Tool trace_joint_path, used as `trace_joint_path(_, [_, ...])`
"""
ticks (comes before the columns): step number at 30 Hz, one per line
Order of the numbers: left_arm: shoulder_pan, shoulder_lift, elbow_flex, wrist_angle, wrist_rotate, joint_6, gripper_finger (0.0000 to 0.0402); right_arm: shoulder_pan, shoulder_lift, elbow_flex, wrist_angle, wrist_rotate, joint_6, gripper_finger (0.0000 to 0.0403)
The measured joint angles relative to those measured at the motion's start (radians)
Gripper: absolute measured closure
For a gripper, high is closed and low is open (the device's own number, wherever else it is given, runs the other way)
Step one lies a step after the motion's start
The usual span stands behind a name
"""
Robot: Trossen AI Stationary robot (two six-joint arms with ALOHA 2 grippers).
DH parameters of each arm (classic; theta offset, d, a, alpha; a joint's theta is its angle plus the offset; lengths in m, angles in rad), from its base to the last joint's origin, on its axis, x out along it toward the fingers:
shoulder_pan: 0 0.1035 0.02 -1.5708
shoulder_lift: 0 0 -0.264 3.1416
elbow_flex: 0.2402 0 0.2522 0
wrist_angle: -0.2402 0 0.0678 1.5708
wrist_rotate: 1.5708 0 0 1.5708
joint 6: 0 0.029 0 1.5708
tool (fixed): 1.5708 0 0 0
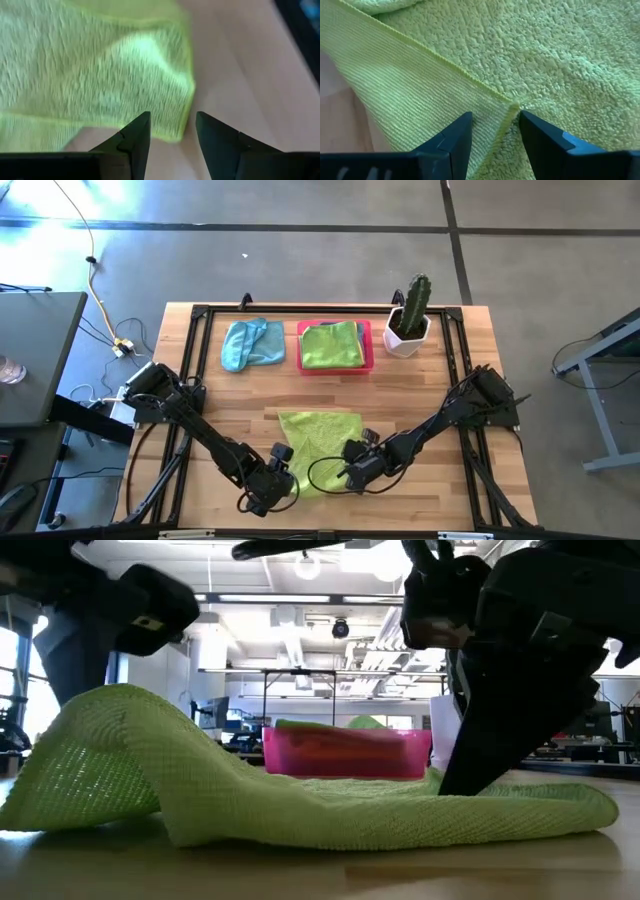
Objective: Fold microfiber towels
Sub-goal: Fold the light green microfiber cloth
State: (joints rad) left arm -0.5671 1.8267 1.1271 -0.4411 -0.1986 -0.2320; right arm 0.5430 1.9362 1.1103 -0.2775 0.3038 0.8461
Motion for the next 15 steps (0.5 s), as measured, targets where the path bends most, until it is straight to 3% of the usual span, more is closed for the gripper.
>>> trace_joint_path(8, [-0.017, 0.0, 0.0, -0.034, -0.041, -0.006, 0.0252, 0.009, 0.001, -0.002, 0.082, -0.006, -0.061, 0.025])
trace_joint_path(15, [-0.048, 0.0, 0.0, -0.036, -0.06, 0.007, 0.0252, 0.012, 0.001, -0.002, 0.112, -0.006, -0.069, 0.0338])
